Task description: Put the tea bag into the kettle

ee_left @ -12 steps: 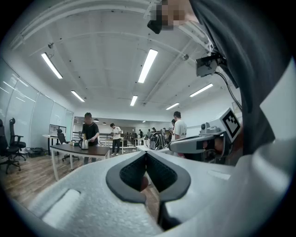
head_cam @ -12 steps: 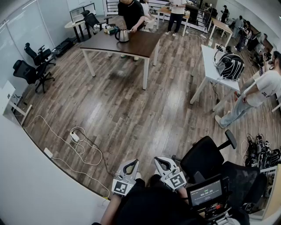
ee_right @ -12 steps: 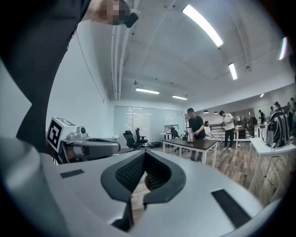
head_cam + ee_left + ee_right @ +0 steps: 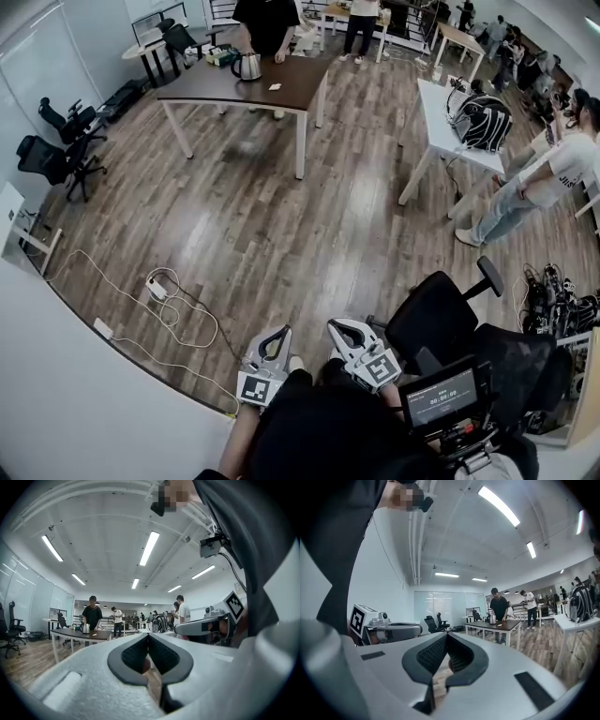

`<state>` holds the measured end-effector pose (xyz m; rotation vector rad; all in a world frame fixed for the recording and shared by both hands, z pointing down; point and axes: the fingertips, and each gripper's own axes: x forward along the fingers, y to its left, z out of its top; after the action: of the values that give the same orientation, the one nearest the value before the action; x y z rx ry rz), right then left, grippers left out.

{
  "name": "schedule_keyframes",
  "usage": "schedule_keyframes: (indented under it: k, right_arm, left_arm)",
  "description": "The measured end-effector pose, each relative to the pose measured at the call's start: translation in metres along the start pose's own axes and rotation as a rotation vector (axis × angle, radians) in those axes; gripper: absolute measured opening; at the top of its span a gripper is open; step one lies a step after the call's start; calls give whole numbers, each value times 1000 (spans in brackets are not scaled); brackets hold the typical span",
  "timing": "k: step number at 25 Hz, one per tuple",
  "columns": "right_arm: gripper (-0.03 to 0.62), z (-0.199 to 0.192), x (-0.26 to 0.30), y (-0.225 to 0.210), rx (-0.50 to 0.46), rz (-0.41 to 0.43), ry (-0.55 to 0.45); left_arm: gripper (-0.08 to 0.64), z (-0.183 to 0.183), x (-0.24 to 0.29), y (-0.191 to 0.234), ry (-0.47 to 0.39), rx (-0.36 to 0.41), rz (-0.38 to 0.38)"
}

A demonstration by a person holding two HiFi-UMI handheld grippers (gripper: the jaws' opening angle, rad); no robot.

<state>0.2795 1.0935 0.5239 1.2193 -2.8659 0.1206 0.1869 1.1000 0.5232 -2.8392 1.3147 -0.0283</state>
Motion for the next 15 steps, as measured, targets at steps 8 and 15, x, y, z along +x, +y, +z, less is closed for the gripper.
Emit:
schedule_keyframes:
  k: [8,15]
  right_arm:
    - [5,-11,23,3,-23,33,58]
    - [6,7,33,17,-50,43,21]
  left_arm:
    - [2,2,0,25,-31,-3,49]
    - [2,11,-10,26,-43,14,6]
